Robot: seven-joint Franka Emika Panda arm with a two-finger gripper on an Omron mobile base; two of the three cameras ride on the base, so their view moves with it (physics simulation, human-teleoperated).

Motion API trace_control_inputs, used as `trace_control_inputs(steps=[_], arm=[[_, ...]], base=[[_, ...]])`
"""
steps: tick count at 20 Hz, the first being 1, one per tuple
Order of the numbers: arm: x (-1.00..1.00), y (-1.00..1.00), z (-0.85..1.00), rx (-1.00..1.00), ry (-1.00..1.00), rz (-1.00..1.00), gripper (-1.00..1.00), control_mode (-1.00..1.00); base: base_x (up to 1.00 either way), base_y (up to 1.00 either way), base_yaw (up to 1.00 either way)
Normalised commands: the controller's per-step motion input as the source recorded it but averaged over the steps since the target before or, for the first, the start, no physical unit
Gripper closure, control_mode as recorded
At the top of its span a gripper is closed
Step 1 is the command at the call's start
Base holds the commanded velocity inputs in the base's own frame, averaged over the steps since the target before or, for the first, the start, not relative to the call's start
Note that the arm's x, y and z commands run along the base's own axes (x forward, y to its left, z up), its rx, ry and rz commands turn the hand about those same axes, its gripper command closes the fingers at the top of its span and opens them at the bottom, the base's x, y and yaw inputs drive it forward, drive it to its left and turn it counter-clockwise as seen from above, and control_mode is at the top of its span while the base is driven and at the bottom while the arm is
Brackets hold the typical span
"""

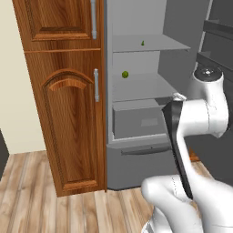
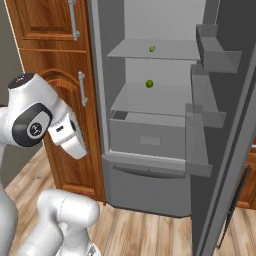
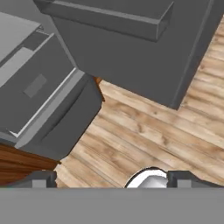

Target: Take the lemon wedge from the fridge and place it on the plate with fish on the dining counter.

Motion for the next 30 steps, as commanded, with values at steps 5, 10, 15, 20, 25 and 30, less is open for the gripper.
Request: trace_control_inputs(steps=[5, 10, 15, 20, 25, 30], arm=[[-0.19, -0.15, 0.13, 0.21, -0.08, 0.10, -1.00, -1.00], [-0.07, -0.28, 0.00, -0.02, -0.24, 0.06, -1.00, -1.00], [0.00, -0.56, 0.00, 0.11, -0.04, 0.38, -1.00, -1.00], [0.00, -0.05, 0.00, 0.02, 0.00, 0.23, -1.00, -1.00], [0.03, 0.02, 0.00, -0.02, 0.03, 0.00, -1.00, -1.00], [0.00, 0.14, 0.00, -0.10, -0.01, 0.00, -1.00, -1.00]], base=[[0.00, 0.00, 0.00], [0.00, 0.00, 0.00], [0.00, 0.00, 0.00], [0.00, 0.00, 0.00], [0.00, 0.00, 0.00], [0.00, 0.00, 0.00]])
